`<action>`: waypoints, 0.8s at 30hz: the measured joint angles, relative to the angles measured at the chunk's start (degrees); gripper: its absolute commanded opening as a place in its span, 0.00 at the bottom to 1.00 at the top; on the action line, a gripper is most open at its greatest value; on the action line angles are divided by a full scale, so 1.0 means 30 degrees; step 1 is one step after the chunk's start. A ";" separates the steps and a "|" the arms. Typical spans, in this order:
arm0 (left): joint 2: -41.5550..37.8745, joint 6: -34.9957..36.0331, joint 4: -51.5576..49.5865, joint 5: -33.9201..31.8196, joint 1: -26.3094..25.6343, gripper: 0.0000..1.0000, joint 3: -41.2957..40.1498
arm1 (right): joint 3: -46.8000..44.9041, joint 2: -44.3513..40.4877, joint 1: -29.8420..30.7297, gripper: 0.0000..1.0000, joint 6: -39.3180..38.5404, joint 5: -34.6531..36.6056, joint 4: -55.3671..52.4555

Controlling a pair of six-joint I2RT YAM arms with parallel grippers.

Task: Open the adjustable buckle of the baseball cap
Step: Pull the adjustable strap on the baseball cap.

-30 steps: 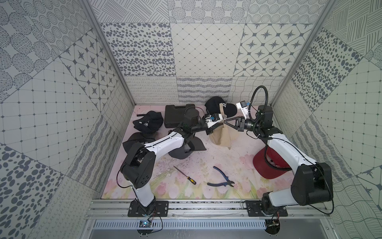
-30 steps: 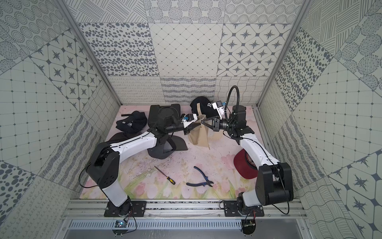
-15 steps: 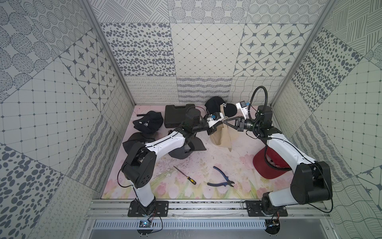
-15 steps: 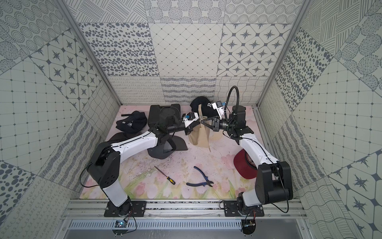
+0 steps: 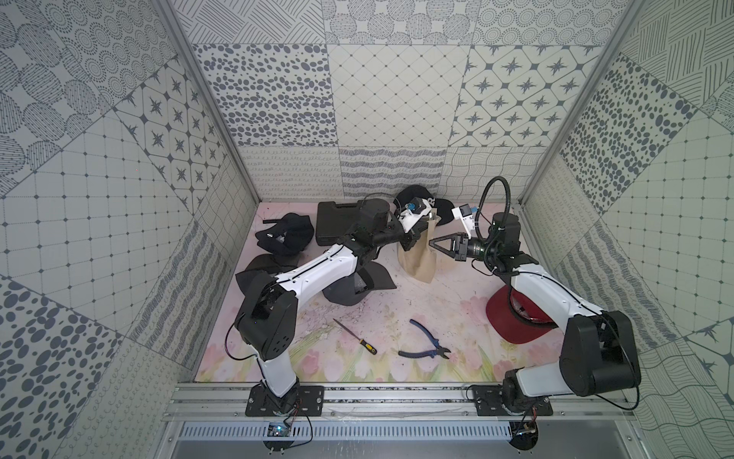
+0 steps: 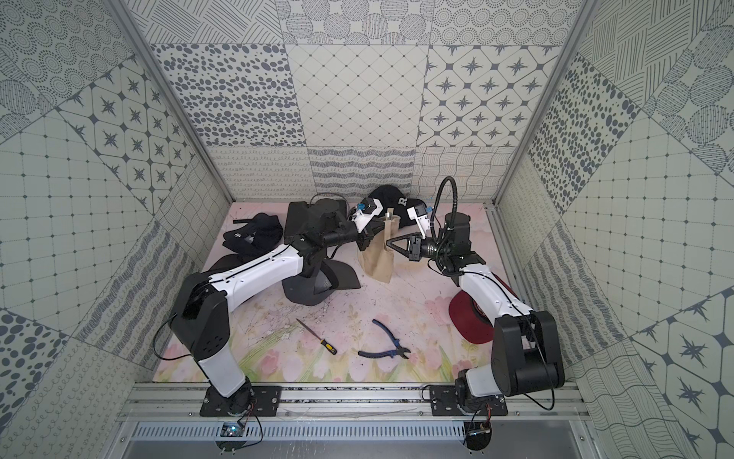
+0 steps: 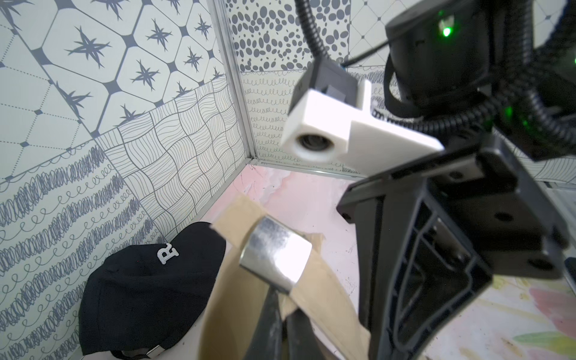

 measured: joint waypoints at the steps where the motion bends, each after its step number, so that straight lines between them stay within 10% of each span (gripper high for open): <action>1: 0.0109 -0.0175 -0.0226 -0.0117 0.0000 0.00 0.0248 | -0.0299 -0.0087 0.0029 0.02 0.0000 0.0066 0.0036; 5: 0.0568 -0.0845 -0.0809 -0.0648 0.0007 0.00 0.1093 | -0.1107 -0.0619 0.0036 0.12 -0.0117 0.0342 -0.0095; 8: 0.1027 -0.1370 -0.1093 -0.0991 0.0131 0.00 0.1727 | -0.1428 -0.1166 0.0058 0.60 -0.0590 0.0590 -0.0852; 11: 0.1479 -0.1982 -0.1122 -0.1268 0.0503 0.00 0.2273 | -0.1479 -0.1690 0.0073 0.81 -0.1355 0.1188 -0.2004; 24: 0.2055 -0.3308 -0.1515 -0.1486 0.1209 0.00 0.2696 | -0.0998 -0.3432 -0.1260 0.86 -0.0940 0.7672 -0.5741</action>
